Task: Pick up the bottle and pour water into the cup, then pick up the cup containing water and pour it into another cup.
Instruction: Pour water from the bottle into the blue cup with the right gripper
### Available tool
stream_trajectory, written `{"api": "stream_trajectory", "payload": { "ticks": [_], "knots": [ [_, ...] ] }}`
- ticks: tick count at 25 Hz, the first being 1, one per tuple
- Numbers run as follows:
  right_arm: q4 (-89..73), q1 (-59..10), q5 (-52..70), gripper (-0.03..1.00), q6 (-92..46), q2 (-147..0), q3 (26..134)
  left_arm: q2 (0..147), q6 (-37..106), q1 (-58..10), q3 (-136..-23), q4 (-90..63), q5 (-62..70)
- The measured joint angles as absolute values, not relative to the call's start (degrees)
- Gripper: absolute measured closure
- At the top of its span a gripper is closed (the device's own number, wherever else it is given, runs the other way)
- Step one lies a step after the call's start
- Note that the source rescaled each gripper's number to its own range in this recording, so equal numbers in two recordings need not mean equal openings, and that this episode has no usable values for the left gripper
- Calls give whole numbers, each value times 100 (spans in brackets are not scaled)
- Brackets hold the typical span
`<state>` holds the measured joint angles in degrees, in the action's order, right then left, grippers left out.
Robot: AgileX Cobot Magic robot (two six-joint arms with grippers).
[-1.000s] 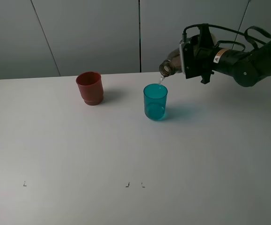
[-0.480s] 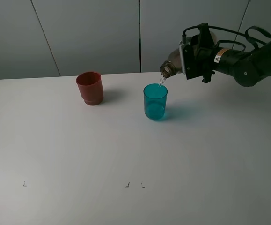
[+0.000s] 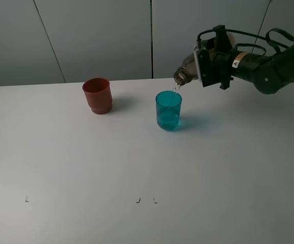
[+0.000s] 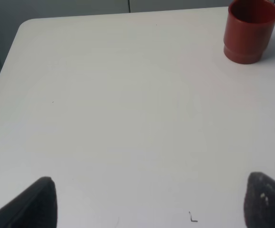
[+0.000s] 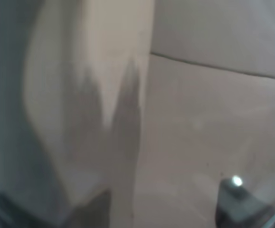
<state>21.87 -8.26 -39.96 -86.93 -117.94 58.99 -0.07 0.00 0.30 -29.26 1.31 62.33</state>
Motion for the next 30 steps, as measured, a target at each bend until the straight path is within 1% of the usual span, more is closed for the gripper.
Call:
{"api": "stream_trajectory", "payload": {
  "ticks": [30],
  "knots": [
    [2187, -826, -4045, 97, -8933, -11794, 5899, -7, 0, 30, -2926, 131, 6233]
  ]
}}
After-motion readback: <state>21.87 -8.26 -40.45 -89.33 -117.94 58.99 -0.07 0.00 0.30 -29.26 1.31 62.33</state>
